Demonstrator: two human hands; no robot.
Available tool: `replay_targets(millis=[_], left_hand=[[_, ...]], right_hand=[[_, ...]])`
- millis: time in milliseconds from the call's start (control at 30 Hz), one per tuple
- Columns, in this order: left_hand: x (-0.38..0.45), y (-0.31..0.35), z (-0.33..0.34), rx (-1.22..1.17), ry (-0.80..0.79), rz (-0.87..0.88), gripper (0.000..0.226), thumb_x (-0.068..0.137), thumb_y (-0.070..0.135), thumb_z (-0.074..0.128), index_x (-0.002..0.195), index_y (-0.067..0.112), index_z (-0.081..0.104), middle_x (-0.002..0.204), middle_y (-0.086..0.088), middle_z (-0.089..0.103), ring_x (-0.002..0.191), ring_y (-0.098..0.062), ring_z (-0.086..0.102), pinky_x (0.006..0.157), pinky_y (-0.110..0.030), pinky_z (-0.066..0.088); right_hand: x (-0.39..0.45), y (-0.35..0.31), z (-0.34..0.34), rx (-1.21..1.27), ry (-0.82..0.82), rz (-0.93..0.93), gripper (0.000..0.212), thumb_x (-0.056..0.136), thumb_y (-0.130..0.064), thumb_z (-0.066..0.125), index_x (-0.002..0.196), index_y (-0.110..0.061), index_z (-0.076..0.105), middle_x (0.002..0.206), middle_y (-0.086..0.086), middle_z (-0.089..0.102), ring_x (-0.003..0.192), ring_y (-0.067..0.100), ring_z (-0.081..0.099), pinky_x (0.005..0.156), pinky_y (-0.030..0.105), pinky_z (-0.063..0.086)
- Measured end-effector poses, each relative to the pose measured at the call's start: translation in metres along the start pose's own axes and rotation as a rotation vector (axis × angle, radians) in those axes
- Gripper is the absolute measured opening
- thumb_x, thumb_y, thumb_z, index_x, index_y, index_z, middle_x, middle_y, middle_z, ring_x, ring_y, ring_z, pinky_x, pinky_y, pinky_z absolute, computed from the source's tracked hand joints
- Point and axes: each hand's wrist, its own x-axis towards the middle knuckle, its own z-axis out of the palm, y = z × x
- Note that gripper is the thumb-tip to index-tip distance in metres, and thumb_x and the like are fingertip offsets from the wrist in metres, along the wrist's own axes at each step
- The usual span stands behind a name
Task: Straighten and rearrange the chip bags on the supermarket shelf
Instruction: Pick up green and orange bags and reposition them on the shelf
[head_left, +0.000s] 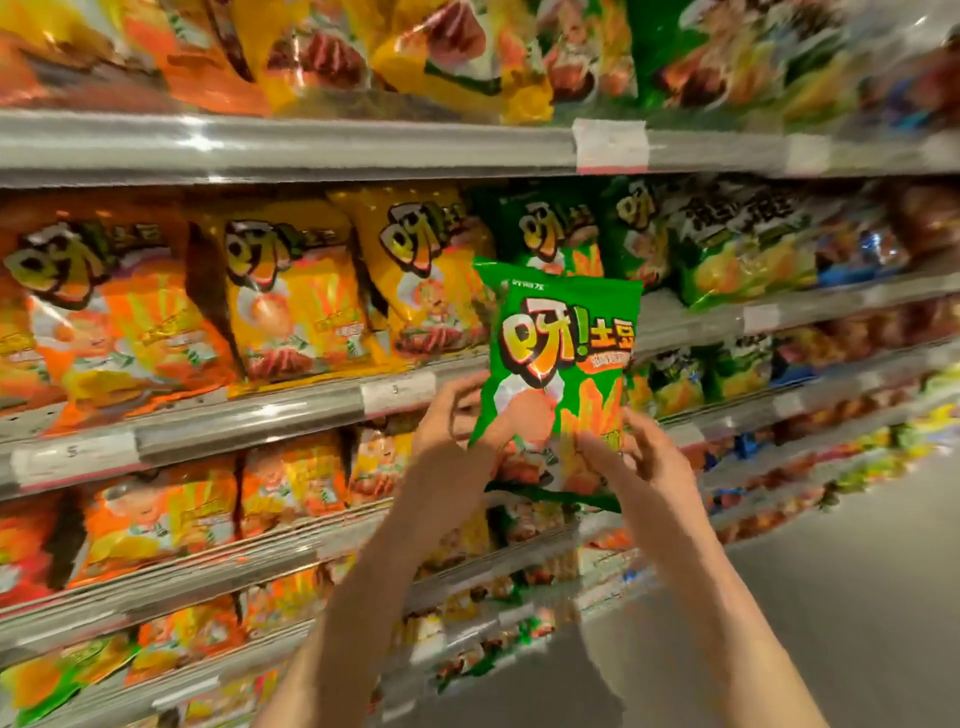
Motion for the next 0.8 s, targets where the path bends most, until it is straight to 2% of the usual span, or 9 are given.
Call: replay_targets(millis=[100,200,300,367,433,533,633,733,800], left_hand=[[0.037,-0.004,0.041,-0.049,-0.040,0.027,0.036,0.086,0.029,0.076,0.119,0.031,0.060,0.106,0.015,0.071,0.087,-0.001,0.069,0.076,-0.029,0.057],[0.069,0.000,0.077,-0.097,-0.026,0.047,0.046,0.073,0.051,0.078,0.113,0.043,0.057,0.086,0.015,0.061,0.077,-0.006,0.060,0.070,-0.028,0.047],[0.087,0.000,0.103,-0.065,-0.027,0.071,0.051,0.073,0.051,0.079,0.117,0.041,0.054,0.107,0.004,0.062,0.093,-0.007,0.066,0.078,-0.029,0.054],[0.096,-0.001,0.115,0.009,-0.007,0.093,0.057,0.069,0.071,0.070,0.117,0.049,0.050,0.119,0.008,0.060,0.110,-0.010,0.063,0.088,-0.035,0.055],[0.101,0.000,0.129,0.095,0.027,0.119,0.063,0.065,0.082,0.062,0.119,0.053,0.047,0.126,0.019,0.056,0.110,0.000,0.059,0.086,-0.024,0.052],[0.109,-0.002,0.152,0.128,0.113,0.133,0.056,0.076,0.068,0.065,0.123,0.046,0.046,0.121,0.027,0.051,0.104,0.017,0.052,0.081,-0.009,0.044],[0.117,0.000,0.178,0.186,0.214,0.148,0.051,0.080,0.066,0.066,0.123,0.044,0.049,0.123,0.026,0.052,0.117,0.008,0.049,0.100,-0.019,0.041],[0.121,0.002,0.212,0.217,0.326,0.140,0.056,0.078,0.067,0.062,0.126,0.040,0.050,0.124,0.021,0.058,0.119,-0.001,0.054,0.102,-0.027,0.044],[0.123,0.007,0.232,0.245,0.393,0.147,0.051,0.081,0.061,0.063,0.126,0.040,0.050,0.121,0.022,0.060,0.114,0.004,0.056,0.097,-0.020,0.045]], right_hand=[[0.037,-0.004,-0.035,0.001,0.031,-0.013,0.073,0.076,-0.061,0.076,0.140,-0.034,0.052,0.121,-0.014,0.071,0.109,0.001,0.068,0.102,0.039,0.052],[0.076,-0.003,-0.064,-0.013,0.039,-0.030,0.074,0.073,-0.072,0.073,0.137,-0.038,0.055,0.126,-0.012,0.069,0.116,0.008,0.065,0.101,0.041,0.051],[0.104,-0.001,-0.083,0.004,0.012,-0.042,0.075,0.074,-0.074,0.069,0.136,-0.034,0.057,0.119,-0.015,0.072,0.108,0.005,0.069,0.087,0.028,0.056],[0.120,0.000,-0.092,0.053,-0.004,-0.050,0.055,0.087,-0.050,0.067,0.134,-0.023,0.060,0.106,-0.012,0.076,0.088,0.001,0.073,0.068,0.013,0.053],[0.137,0.003,-0.102,0.068,-0.017,-0.088,0.045,0.089,-0.039,0.065,0.129,-0.018,0.062,0.096,-0.009,0.077,0.076,0.002,0.074,0.063,0.011,0.051],[0.163,0.013,-0.118,-0.027,-0.041,-0.163,0.038,0.083,-0.056,0.062,0.116,-0.037,0.067,0.087,-0.019,0.075,0.077,-0.003,0.069,0.069,0.011,0.049],[0.196,0.026,-0.137,-0.016,-0.099,-0.160,0.061,0.079,-0.077,0.062,0.130,-0.043,0.060,0.107,-0.018,0.073,0.101,0.003,0.068,0.088,0.029,0.052],[0.224,0.034,-0.159,0.046,-0.210,-0.153,0.058,0.082,-0.068,0.063,0.133,-0.042,0.056,0.113,-0.021,0.072,0.107,0.000,0.066,0.093,0.028,0.050],[0.239,0.032,-0.173,0.089,-0.284,-0.159,0.049,0.082,-0.058,0.064,0.128,-0.044,0.056,0.104,-0.031,0.071,0.100,-0.008,0.065,0.084,0.016,0.049]])
